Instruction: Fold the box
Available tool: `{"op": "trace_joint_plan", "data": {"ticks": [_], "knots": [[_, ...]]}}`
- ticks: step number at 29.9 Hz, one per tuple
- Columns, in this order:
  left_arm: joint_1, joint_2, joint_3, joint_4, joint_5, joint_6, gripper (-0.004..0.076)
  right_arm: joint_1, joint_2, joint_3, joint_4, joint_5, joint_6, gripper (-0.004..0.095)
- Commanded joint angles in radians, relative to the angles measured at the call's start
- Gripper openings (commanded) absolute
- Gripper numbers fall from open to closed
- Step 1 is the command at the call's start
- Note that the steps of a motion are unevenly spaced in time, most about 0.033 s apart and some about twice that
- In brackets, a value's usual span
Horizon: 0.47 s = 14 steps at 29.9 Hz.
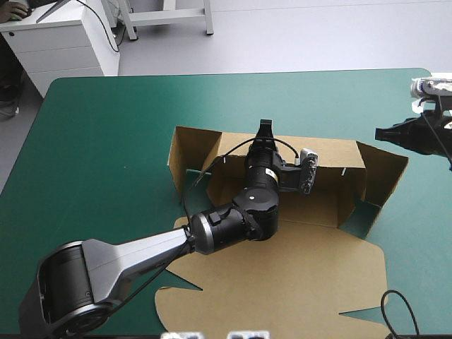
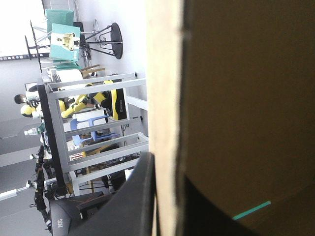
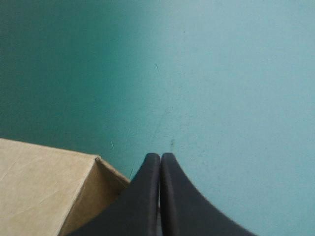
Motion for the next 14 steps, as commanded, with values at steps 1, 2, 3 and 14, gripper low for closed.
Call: {"op": "trace_joint_plan", "data": {"ticks": [1,2,3,14], "knots": [[-0.009,-0.050,-0.019,0.006,-0.018,-0.015,-0.0008,-0.001,0.042,-0.081,0.021,-0.009,-0.010,-0.0014],[-0.009,-0.050,-0.019,0.006,-0.018,-0.015,-0.0008,-0.001,0.068,-0.092,0.021,0.009,-0.010,-0.0014],[-0.009,-0.050,-0.019,0.006,-0.018,-0.015,-0.0008,-0.001,0.084,-0.098,0.021,0.023,-0.010,-0.0014],[-0.009,-0.050,-0.019,0.006,-0.014,-0.015,-0.0008,-0.001,0.188,-0.079,0.095,0.113,-0.063,-0.0014]]}}
